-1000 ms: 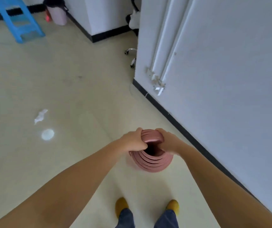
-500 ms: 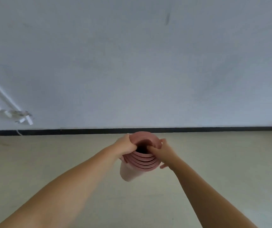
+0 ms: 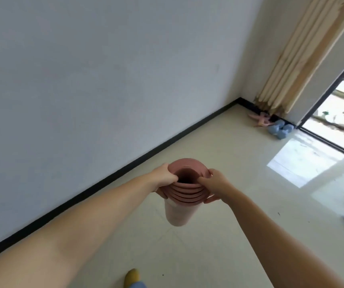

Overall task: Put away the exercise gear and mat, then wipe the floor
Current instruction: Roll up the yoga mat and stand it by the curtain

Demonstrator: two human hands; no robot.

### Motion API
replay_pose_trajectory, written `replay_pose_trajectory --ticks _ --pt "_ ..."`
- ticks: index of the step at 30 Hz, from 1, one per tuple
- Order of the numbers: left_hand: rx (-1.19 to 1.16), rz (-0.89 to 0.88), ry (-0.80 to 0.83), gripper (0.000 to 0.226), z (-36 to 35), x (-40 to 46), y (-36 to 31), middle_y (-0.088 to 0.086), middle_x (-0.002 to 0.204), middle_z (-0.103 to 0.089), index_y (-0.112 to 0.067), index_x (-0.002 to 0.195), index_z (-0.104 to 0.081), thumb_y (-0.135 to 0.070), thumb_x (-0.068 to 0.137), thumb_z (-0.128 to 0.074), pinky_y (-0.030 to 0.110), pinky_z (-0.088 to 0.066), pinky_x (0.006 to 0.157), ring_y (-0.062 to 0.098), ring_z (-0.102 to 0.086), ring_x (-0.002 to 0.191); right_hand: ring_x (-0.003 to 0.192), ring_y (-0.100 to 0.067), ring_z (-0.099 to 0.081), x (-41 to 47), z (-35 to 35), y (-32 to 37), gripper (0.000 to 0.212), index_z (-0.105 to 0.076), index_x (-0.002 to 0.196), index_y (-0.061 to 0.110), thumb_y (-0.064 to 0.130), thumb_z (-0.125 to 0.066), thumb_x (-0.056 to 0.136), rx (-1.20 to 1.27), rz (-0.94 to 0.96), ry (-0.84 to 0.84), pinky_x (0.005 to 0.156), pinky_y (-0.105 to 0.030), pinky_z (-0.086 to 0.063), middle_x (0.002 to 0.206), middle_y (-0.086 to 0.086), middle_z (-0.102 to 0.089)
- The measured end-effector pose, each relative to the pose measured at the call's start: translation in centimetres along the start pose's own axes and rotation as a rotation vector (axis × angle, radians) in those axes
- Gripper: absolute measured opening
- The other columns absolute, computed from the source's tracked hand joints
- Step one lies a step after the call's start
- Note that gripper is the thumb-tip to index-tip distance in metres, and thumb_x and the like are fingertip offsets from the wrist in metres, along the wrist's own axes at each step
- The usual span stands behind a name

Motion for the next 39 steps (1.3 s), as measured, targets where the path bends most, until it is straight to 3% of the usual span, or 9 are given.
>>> replay_pose_trajectory --ticks 6,12,15,20,23,27,32,39 --pt "0.059 -0.063 0.171 0.047 -5.8 9.2 -10.1 0.018 0.111 -0.061 -0.014 0.127 -0.048 -0.011 0.080 -0.050 0.040 -0.059 0.054 0.033 -0.067 0.082 0.068 -0.030 -0.069 6.0 11.6 -0.6 0.028 -0.053 0.111 0.008 0.022 -0.055 0.087 -0.005 -0.024 -0.134 0.054 -0.038 -0.060 0.093 -0.011 -0.062" --pt "0.086 -0.052 0.264 0.035 -7.1 20.7 -18.0 0.017 0.106 -0.065 -0.011 0.117 -0.057 -0.008 0.083 -0.047 0.046 -0.060 0.067 0.031 -0.068 0.083 0.060 -0.031 -0.068 16.3 19.8 1.3 0.021 -0.055 0.102 0.005 0.021 -0.054 0.088 -0.046 -0.099 -0.131 0.055 -0.038 -0.060 0.083 -0.012 -0.063" --pt "0.113 -0.054 0.307 0.037 -7.4 26.5 -22.8 0.017 0.106 -0.065 -0.011 0.118 -0.056 -0.008 0.082 -0.047 0.046 -0.060 0.066 0.030 -0.067 0.081 0.056 -0.029 -0.067 21.1 24.0 2.3 0.019 -0.055 0.101 0.005 0.018 -0.053 0.088 0.006 -0.138 -0.144 0.056 -0.038 -0.060 0.082 -0.012 -0.063" --pt "0.202 -0.078 0.353 0.042 -8.5 34.5 -30.6 0.017 0.108 -0.062 -0.012 0.122 -0.051 -0.011 0.080 -0.048 0.040 -0.059 0.056 0.031 -0.066 0.084 0.070 -0.039 -0.070 28.3 30.8 2.9 0.020 -0.057 0.102 0.002 0.016 -0.053 0.087 0.098 -0.166 -0.186 0.061 -0.046 -0.060 0.081 -0.014 -0.062" --pt "0.222 -0.088 0.345 0.044 -9.6 39.7 -35.5 0.016 0.108 -0.062 -0.014 0.123 -0.050 -0.012 0.079 -0.048 0.039 -0.059 0.053 0.031 -0.066 0.082 0.073 -0.041 -0.070 33.1 35.7 3.1 0.023 -0.057 0.103 0.002 0.017 -0.052 0.086 0.133 -0.171 -0.199 0.063 -0.049 -0.060 0.083 -0.016 -0.064" --pt "0.210 -0.084 0.335 0.036 -12.1 47.6 -42.7 0.015 0.103 -0.064 -0.012 0.117 -0.051 -0.010 0.081 -0.046 0.043 -0.060 0.061 0.028 -0.067 0.078 0.075 -0.043 -0.069 40.8 43.8 3.7 0.022 -0.057 0.100 0.001 0.016 -0.053 0.085 0.129 -0.154 -0.195 0.066 -0.051 -0.059 0.079 -0.017 -0.063" --pt "0.161 -0.041 0.299 0.041 -15.3 57.4 -52.4 0.016 0.107 -0.063 -0.012 0.123 -0.050 -0.011 0.082 -0.046 0.043 -0.060 0.065 0.029 -0.068 0.085 0.070 -0.039 -0.069 51.0 55.5 5.2 0.025 -0.057 0.105 0.001 0.016 -0.054 0.086 0.064 -0.128 -0.136 0.065 -0.050 -0.059 0.079 -0.015 -0.063" --pt "0.028 -0.029 0.229 0.055 -17.3 70.6 -65.0 0.017 0.115 -0.060 -0.015 0.132 -0.041 -0.015 0.078 -0.052 0.042 -0.060 0.060 0.033 -0.068 0.089 0.072 -0.029 -0.070 64.5 69.6 9.2 0.019 -0.054 0.105 0.010 0.019 -0.054 0.088 -0.048 -0.075 -0.109 0.058 -0.039 -0.061 0.094 -0.013 -0.061"
Point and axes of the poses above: each hand's wrist, its own x-axis towards the middle knuckle, its own z-axis out of the back of the hand, y = z × x, the point moved 9 cm from there along x, towards the middle knuckle
